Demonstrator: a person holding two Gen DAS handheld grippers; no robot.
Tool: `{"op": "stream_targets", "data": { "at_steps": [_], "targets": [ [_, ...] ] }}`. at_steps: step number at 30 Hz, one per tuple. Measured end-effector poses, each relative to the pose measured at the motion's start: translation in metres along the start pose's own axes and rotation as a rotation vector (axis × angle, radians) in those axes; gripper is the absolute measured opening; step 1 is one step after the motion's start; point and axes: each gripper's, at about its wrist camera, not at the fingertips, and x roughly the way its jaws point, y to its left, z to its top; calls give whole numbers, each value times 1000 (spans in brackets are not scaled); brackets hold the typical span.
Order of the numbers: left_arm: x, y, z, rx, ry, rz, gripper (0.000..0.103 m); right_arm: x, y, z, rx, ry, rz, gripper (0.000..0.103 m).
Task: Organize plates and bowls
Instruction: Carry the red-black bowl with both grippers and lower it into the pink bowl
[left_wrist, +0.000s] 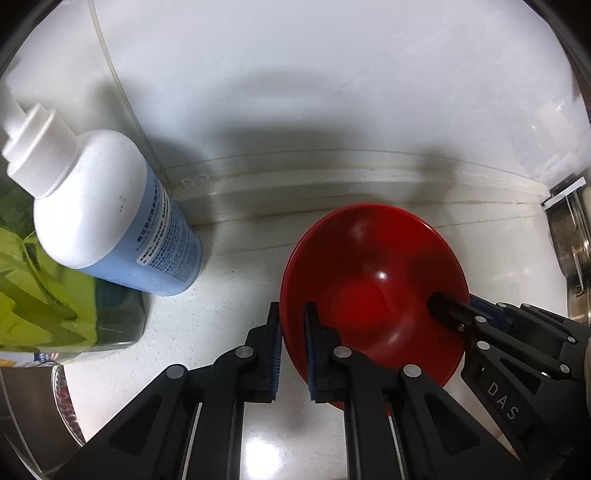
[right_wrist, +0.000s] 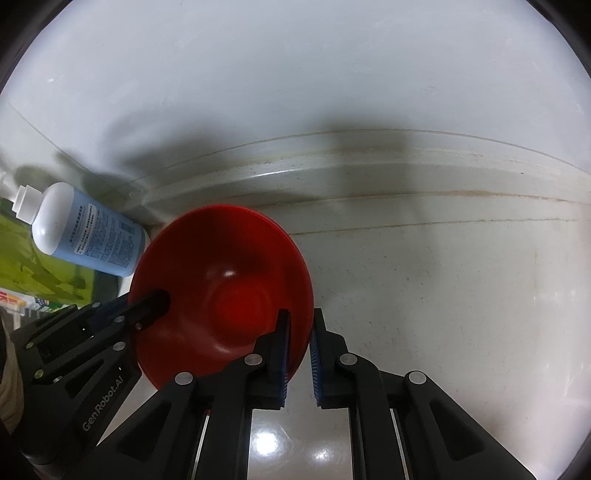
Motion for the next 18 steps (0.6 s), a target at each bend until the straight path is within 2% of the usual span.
{"op": "stream_targets", "data": {
  "at_steps": [6,18],
  "targets": [
    [-21,8,-11,4,-28,-29,13,-21,-3,-14,-4,-48,-6,11],
    [-75,-19,-46,66,-109,-92,13,-76,-5,-63,13,-134,-43,12]
  ]
}}
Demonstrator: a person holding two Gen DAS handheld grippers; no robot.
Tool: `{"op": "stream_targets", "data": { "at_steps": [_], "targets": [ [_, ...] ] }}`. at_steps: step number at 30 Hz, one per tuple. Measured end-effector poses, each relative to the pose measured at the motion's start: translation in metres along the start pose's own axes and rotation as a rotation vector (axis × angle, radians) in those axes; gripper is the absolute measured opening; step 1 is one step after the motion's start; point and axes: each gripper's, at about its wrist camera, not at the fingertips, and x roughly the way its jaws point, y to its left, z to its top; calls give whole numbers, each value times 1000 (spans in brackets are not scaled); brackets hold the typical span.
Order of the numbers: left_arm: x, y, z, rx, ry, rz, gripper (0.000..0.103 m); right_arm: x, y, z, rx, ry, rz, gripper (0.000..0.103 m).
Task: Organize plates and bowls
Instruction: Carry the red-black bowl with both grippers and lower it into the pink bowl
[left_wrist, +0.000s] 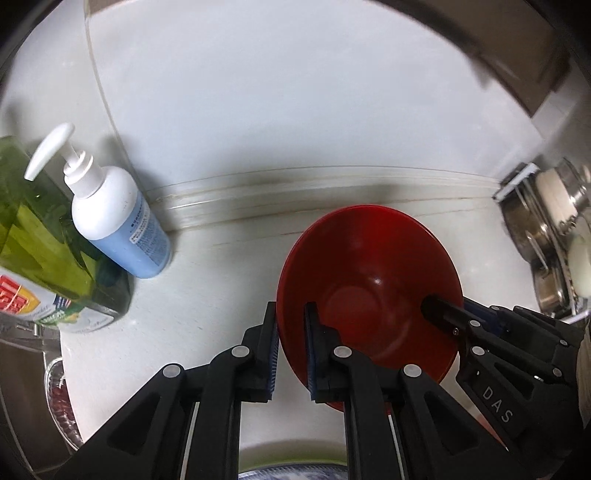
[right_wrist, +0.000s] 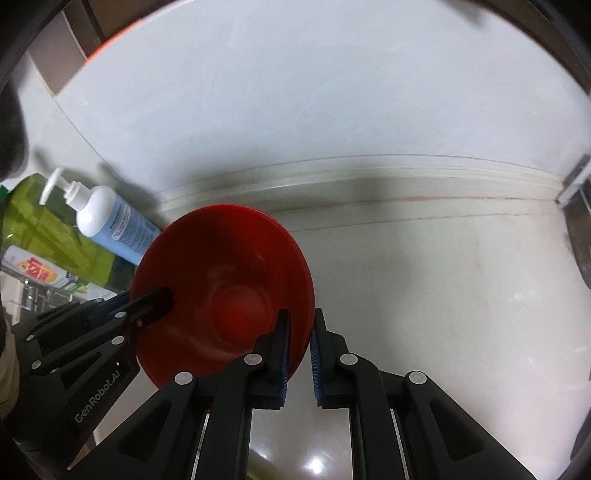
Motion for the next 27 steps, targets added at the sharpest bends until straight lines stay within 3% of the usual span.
{"op": "stream_targets", "data": {
  "at_steps": [7,27],
  "targets": [
    [-26,-40,-17,54,-43,-36,14,-38,-18,-23,37,-35,-11,12],
    [-71,-159,-87,225,-63,-140,16,-121,-100,-120,176,-142,-81,12]
  ]
}}
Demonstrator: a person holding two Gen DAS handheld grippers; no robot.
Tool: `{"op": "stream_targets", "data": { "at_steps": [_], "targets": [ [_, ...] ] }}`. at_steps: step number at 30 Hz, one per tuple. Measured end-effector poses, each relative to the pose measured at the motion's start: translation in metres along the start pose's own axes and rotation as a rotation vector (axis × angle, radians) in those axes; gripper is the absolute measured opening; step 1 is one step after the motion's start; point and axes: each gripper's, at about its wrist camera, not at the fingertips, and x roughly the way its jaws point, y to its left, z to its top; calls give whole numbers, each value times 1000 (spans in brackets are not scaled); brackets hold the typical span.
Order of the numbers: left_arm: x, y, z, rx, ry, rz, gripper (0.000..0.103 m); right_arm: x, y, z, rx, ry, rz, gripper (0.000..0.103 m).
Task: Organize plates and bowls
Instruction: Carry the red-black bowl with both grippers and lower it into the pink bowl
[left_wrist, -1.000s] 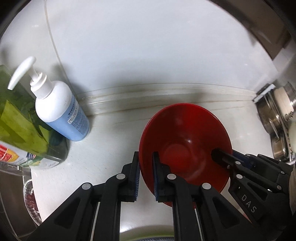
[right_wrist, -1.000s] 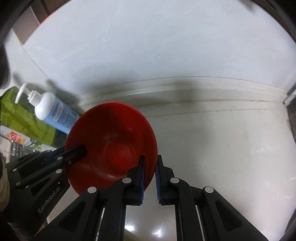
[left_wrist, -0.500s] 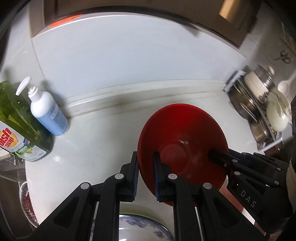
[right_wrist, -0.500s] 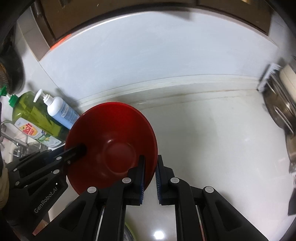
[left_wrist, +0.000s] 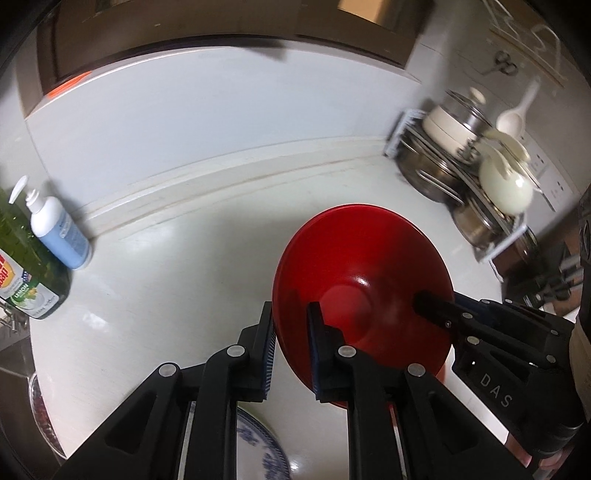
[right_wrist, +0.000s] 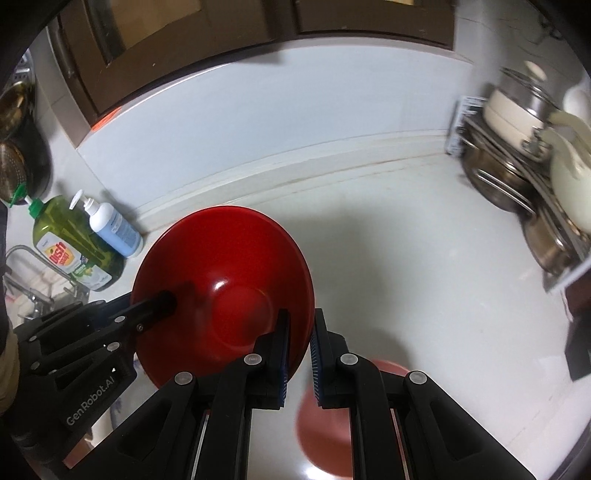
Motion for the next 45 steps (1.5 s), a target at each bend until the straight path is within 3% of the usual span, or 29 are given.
{"op": "stream_targets", "data": {
  "at_steps": [7,21,45],
  "targets": [
    [3,-33,-17,52,30,-34,16,-18,-31,-25,49,-15,-30,12],
    [26,-62,-46,95,125,-72,18,-22,-68,-60,97,18,-74,13],
    [66,-87,-65,146,197,3,18,13,-101,-91,129,126,-53,13]
  ]
}}
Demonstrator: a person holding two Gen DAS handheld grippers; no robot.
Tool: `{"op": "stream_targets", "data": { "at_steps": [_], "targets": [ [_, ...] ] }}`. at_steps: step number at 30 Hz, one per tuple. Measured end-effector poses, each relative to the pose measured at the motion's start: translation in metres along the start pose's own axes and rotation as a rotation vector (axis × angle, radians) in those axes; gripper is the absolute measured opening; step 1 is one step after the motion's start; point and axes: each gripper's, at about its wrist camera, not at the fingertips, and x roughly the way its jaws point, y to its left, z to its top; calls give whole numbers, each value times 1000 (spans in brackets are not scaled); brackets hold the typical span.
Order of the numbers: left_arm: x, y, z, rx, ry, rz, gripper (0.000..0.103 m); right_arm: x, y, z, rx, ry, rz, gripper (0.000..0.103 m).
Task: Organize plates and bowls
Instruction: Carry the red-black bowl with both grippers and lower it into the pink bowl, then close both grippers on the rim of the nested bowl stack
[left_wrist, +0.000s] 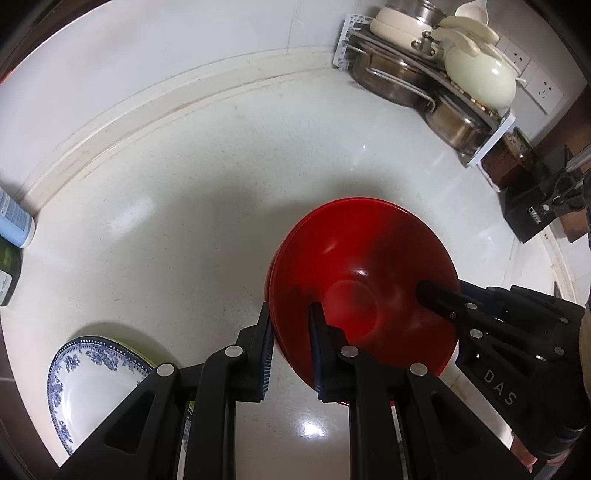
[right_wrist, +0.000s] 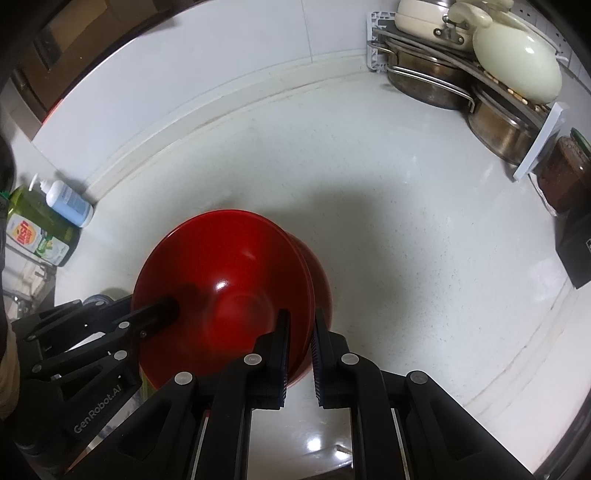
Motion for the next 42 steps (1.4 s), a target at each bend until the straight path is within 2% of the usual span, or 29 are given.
{"op": "stream_targets", "data": {
  "at_steps": [17,23,24,25,27,32,42],
  "targets": [
    [8,0,0,-21,8,-4,18,11,-3,1,-36,23,4,13],
    [3,1,-1,-21,-19,12,28,11,-4,2,-51,26,2,13],
    [1,1,0,-18,-25,15,31,10,-4,1,-52,20,0,16],
    [0,2,0,-19,-28,13,35,9,-3,1,-52,16,-5,26],
    [-2,4,1,-24,-32,5,35,6,-4,1,-50,1,-19,37],
    [-10,8,3,-34,-56,19,36,-5,-10,2,-20,-43,-27,37],
    [-27,15,1,-28,-99,35,47,-27,-12,1,30,-128,-22,37]
  ]
}}
